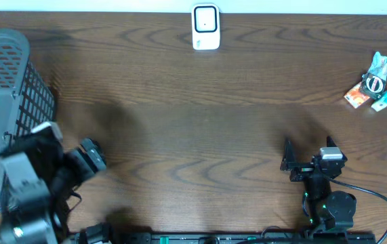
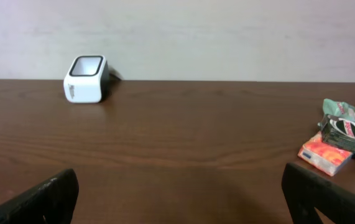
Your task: Scan the item barcode
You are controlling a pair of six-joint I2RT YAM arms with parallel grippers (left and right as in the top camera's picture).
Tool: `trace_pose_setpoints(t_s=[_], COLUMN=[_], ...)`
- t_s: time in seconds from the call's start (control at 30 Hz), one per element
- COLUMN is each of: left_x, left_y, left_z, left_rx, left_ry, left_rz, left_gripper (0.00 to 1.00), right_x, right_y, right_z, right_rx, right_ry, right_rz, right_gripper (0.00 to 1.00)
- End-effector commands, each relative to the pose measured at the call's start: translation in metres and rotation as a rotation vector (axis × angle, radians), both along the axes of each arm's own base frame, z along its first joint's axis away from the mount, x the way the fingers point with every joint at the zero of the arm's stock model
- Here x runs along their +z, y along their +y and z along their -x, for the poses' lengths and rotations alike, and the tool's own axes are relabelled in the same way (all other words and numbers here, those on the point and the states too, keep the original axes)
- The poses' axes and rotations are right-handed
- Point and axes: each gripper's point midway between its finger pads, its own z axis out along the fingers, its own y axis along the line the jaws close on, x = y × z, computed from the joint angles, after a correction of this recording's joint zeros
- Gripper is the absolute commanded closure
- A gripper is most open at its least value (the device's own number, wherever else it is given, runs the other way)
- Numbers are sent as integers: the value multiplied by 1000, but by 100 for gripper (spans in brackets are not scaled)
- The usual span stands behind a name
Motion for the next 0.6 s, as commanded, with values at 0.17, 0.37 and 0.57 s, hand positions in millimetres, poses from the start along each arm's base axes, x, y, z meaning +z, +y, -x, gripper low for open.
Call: trace_pose_setpoints(t_s=[0.17,0.37,0.57], left_x=[-9,-17,-25], left_y=[-36,-37,-37], left_z=[-5,5,-10], left_rx=[-213,-212,-220], left_ry=[-387,-445,-542], left_rz=[-118,-132,-148], left_gripper=[3,2,2], right_x=[0,0,0], right_y=[1,1,1], right_z=[0,0,0], right_rx=[0,0,0], right_ry=[0,0,0], right_rz=[-13,-13,-13], right_gripper=[1,1,1])
